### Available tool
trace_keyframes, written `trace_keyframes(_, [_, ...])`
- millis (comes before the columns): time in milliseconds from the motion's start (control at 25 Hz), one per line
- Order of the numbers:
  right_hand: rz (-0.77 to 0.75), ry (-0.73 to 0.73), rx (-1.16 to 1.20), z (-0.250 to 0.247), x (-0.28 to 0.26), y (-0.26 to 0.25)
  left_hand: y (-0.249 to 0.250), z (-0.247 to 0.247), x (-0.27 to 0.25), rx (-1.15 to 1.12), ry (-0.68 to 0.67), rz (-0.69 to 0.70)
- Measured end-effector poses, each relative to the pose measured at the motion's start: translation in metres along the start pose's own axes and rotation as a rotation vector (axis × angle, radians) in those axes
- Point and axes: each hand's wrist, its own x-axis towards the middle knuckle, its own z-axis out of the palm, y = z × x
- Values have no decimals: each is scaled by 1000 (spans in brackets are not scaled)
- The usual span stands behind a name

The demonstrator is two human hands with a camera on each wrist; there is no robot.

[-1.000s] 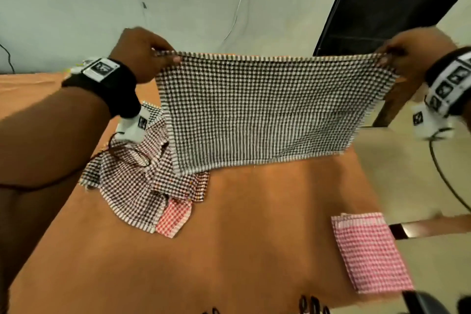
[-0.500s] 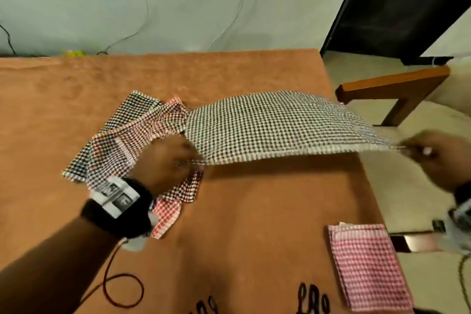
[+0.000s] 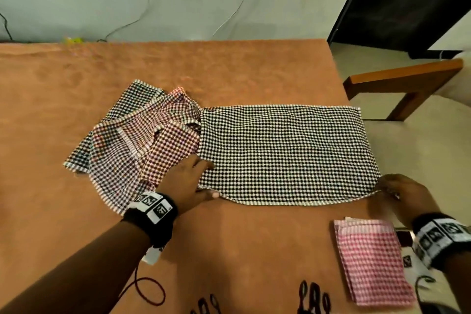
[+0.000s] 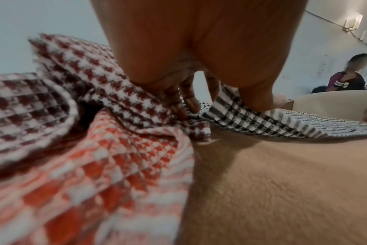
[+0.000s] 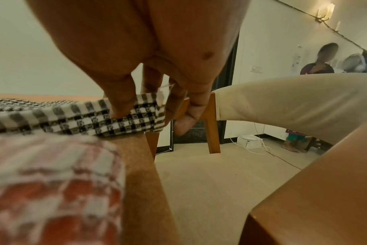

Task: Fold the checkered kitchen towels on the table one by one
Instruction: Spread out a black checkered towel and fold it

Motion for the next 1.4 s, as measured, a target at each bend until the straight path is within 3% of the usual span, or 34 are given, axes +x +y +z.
trace_keyframes(160, [28,37,88,10,6,5,-10,9,0,245,-4,-36])
trace_keyframes(280, [55,78,117,14,6,6,-28,1,-3,244,36,-114])
trace_keyframes(440, [25,74,116,14,7,4,-65,-21,-4,318,-98,-267])
trace_keyframes(560, [46,44,103,12,3,-3,-75,-42,5,209,-89,-376])
trace_keyframes(680, [106,68,141,3,1,-12,-57,-52,35,-44,149,-394])
trace_keyframes(800, [477,109,280,-8,17,-16,-33,-50,74,-208,119,-508])
trace_keyframes(880, [644,-33,301,-8,29,-13,-22,-43,86,-251,51,-621])
trace_keyframes(960, [665,-118,263,-6,35,-13,-12,-33,84,-285,23,-651])
trace_keyframes(1120, [630,-65,213,-10,31,-23,3,-28,57,-357,8,-683])
trace_keyframes(1240, [632,-46,254,-11,23,-23,8,-17,23,-366,-86,-660])
trace_keyframes(1400, [631,-51,283,-13,15,-23,9,-1,-5,-654,-136,-646])
